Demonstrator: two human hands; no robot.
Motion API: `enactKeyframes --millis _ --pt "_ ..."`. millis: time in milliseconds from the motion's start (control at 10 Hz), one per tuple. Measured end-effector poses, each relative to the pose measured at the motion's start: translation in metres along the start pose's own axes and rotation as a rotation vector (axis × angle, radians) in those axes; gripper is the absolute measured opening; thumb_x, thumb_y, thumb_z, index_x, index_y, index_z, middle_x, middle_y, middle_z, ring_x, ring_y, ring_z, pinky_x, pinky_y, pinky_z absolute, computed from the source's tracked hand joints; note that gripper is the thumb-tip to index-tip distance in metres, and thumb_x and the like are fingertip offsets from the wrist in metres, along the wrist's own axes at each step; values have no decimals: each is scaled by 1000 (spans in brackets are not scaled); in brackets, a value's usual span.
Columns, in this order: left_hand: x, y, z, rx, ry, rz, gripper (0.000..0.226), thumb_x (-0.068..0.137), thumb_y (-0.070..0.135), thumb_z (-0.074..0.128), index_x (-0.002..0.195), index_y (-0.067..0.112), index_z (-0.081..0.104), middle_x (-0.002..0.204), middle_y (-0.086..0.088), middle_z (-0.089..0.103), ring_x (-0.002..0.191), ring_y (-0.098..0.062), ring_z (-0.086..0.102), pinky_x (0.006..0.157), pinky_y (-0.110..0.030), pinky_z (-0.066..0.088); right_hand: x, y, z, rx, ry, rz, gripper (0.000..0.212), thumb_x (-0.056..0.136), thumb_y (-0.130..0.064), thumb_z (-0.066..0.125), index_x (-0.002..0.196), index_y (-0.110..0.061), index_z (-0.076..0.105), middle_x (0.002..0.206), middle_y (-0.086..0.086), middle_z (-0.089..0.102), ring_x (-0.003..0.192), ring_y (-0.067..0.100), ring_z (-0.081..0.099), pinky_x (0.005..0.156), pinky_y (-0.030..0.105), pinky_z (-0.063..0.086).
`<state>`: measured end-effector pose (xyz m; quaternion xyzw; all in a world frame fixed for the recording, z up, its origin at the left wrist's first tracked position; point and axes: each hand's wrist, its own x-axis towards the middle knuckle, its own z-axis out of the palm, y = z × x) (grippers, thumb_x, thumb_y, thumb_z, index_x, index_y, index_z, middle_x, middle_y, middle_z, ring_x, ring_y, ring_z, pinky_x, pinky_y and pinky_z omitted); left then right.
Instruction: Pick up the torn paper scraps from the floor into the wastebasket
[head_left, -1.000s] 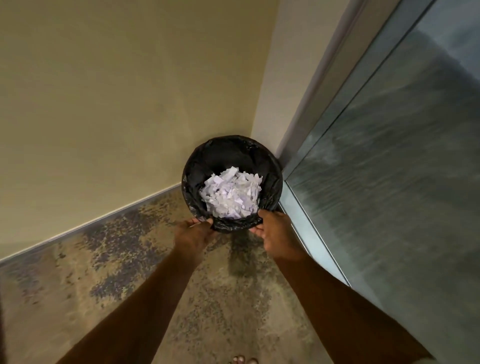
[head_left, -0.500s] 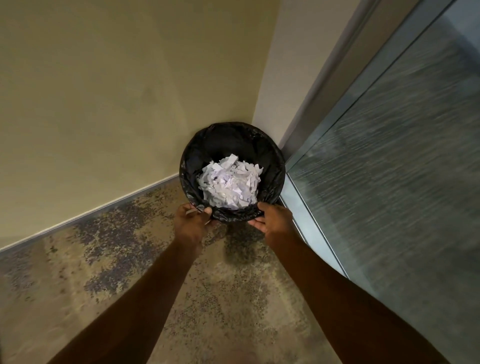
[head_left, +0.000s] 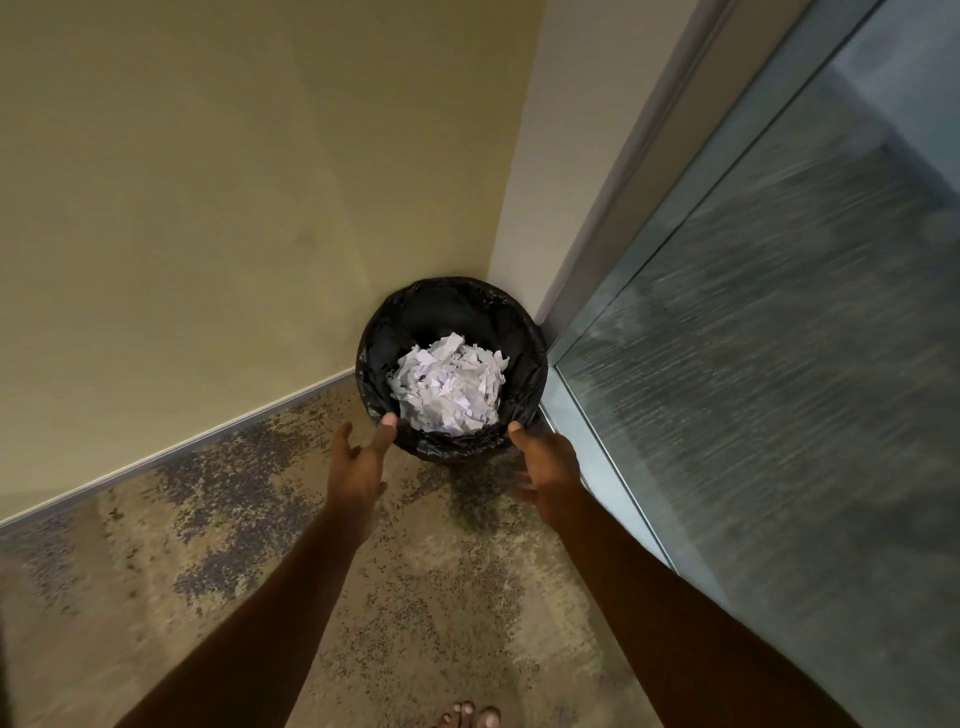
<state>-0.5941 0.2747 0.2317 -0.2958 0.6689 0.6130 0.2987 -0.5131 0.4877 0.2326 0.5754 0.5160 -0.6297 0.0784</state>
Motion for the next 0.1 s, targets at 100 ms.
enactKeyframes --millis 100 --pt "-33 6 -6 59 8 87 99 90 57 75 167 29 18 172 -18 22 152 -44 34 114 -66 38 -37 -2 -13 -111 -7 -168 47 91 -27 83 131 -21 60 117 0 69 95 13 67 84 36 63"
